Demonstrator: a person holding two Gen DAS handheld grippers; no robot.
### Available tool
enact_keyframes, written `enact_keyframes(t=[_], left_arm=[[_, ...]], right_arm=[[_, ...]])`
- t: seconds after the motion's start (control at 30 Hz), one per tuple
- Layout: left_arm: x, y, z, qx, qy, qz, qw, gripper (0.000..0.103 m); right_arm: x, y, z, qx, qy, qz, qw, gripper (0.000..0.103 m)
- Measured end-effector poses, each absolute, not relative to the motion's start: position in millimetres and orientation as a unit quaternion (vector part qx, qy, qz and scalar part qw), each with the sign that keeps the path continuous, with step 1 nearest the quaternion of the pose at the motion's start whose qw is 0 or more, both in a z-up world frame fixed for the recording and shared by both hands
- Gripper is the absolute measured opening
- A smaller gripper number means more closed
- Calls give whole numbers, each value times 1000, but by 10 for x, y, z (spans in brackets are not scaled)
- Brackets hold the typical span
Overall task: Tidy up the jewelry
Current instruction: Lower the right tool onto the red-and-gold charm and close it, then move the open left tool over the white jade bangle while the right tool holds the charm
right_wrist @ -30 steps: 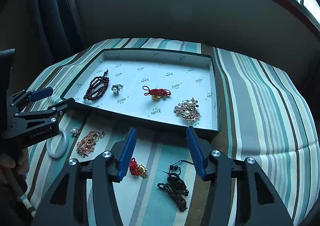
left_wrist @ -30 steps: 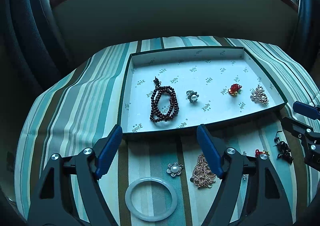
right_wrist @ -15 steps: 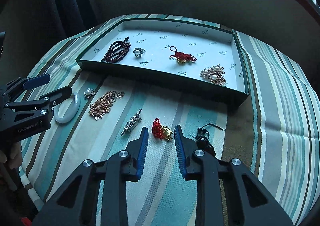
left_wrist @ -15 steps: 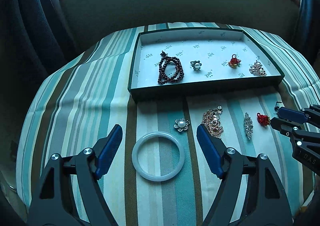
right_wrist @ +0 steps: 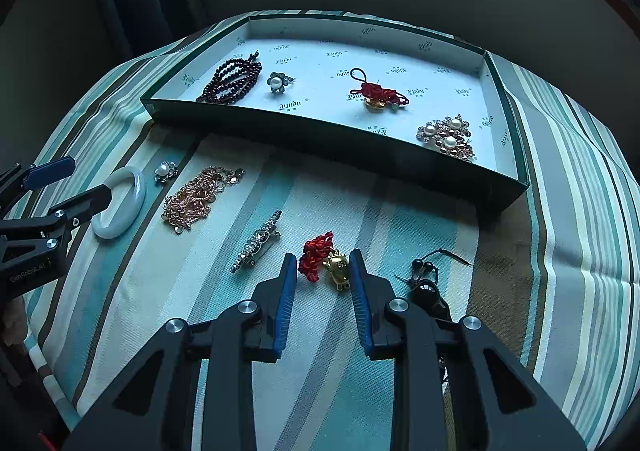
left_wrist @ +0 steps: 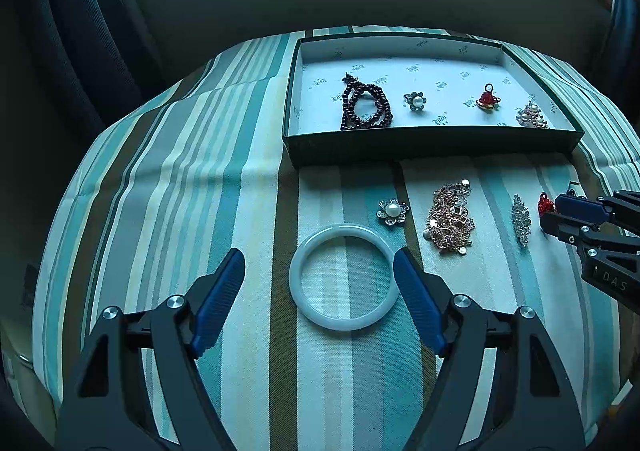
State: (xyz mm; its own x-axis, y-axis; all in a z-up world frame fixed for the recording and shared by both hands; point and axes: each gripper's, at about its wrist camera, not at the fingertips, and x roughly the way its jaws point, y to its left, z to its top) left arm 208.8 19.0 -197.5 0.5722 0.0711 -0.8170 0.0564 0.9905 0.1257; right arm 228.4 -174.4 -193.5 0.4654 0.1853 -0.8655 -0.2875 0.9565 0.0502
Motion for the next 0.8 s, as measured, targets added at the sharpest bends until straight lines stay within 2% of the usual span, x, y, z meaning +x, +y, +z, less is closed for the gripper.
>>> enact_keyframes(t=[0.03,0.13,0.8], left_arm=[[2086,198,-1984,69,464,4,883,77],[2074,201,-1994,67,466,3,882,77],[2137,44,-2188,80,486,-18,870,77]], right_arm=[[2285,-1748,-1949,-51,501,139,853,20],[2280,-1742,-1955,-52,500,143,853,17],[2062,-1859,-1865,-41,497,131,857,15]])
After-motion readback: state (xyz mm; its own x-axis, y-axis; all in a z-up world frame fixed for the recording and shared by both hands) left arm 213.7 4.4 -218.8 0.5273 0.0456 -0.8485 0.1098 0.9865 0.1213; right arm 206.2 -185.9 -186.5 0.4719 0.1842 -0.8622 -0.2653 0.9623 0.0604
